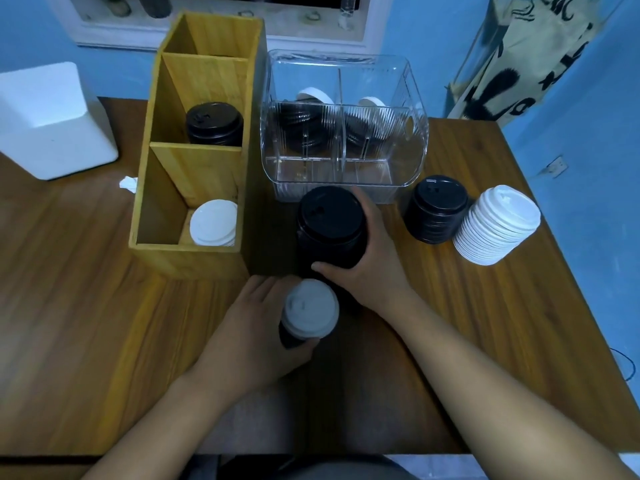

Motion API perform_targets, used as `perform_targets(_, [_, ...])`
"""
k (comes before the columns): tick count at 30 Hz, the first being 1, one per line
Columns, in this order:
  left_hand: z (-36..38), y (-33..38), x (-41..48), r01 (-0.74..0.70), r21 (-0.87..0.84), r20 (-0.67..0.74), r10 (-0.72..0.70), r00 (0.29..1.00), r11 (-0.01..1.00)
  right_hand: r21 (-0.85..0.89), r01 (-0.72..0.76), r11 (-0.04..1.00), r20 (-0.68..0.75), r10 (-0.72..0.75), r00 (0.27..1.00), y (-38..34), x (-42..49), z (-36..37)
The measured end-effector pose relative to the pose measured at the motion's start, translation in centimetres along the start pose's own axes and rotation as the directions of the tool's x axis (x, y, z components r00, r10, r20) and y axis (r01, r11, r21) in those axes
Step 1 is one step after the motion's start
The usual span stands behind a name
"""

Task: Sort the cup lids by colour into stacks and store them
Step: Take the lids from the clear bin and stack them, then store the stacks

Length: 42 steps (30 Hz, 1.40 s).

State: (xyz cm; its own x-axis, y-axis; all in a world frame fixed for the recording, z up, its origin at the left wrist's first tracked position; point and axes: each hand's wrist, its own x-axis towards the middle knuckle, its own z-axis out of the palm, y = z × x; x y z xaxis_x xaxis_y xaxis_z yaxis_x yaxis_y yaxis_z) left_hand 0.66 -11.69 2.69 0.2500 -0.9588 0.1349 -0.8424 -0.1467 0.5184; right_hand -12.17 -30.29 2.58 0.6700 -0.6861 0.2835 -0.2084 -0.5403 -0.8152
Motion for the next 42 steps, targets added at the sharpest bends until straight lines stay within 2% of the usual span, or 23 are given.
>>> perform_targets(6, [0.2,0.0,0.7,0.065,0.024,0.011,-0.065,0.998,0.998,-0.082,-0.157,0.984,-0.263,0.131,0.956,0.7,-0.9,-2.5])
perform_targets(9, [0.7,-0.1,0.9,0.094,0.011,-0.019,-0.094,0.995,0.996,-0.114,-0.257,0.96,-0.283,0.216,0.934,0.3,-2.1,-3.6])
perform_targets(12, [0.9,-0.1,1.0,0.111,0.002,-0.031,-0.111,0.993,0.994,-0.168,-0.267,0.949,-0.267,0.217,0.939,-0.8,-3.6,-4.7])
perform_targets(15, [1.1,-0.2,0.9,0.114,0.005,-0.021,-0.114,0.993,0.994,-0.246,-0.234,0.94,-0.284,0.161,0.945,-2.5,-4.3,-5.8])
perform_targets(17, [1.2,-0.2,1.1,0.115,0.001,-0.024,-0.115,0.993,0.993,-0.316,-0.172,0.933,-0.309,0.07,0.948,-4.0,-3.0,-6.8])
perform_targets(21, [1.7,-0.3,1.7,0.106,-0.016,-0.033,-0.106,0.994,0.994,-0.401,0.033,0.916,-0.26,-0.148,0.954,-6.5,4.4,-8.9])
perform_targets(23, [1.9,-0.3,1.8,0.094,-0.046,-0.034,-0.096,0.995,0.995,-0.457,0.082,0.886,-0.19,-0.188,0.964,-6.5,10.1,-9.6])
perform_targets(25, [2.1,-0.2,1.8,0.087,-0.06,-0.042,-0.09,0.995,0.994,-0.567,0.043,0.823,-0.073,-0.102,0.992,-5.7,16.1,-9.9])
perform_targets(26, [2.3,-0.2,1.8,0.087,-0.066,-0.049,-0.091,0.995,0.994,-0.654,0.011,0.756,-0.003,-0.017,1.0,-5.3,18.8,-9.9])
perform_targets(29, [2.6,-0.5,1.9,0.094,-0.094,-0.054,-0.099,0.994,0.991,-0.875,-0.015,0.484,0.121,0.248,0.961,-4.3,24.2,-9.2])
perform_targets(32, [2.9,-0.7,1.9,0.087,-0.088,-0.079,-0.094,0.992,0.992,-0.959,0.044,0.281,0.145,0.351,0.925,-3.9,26.6,-8.4])
perform_targets(37, [3.1,-1.2,2.0,0.049,-0.124,-0.115,-0.064,0.991,0.991,-0.983,0.094,0.158,0.147,0.371,0.917,-3.4,27.7,-7.9])
perform_targets(42, [3.3,-1.3,2.0,0.019,-0.074,-0.078,-0.025,0.997,0.997,-0.991,0.076,0.108,0.108,0.334,0.936,-3.1,27.4,-8.2])
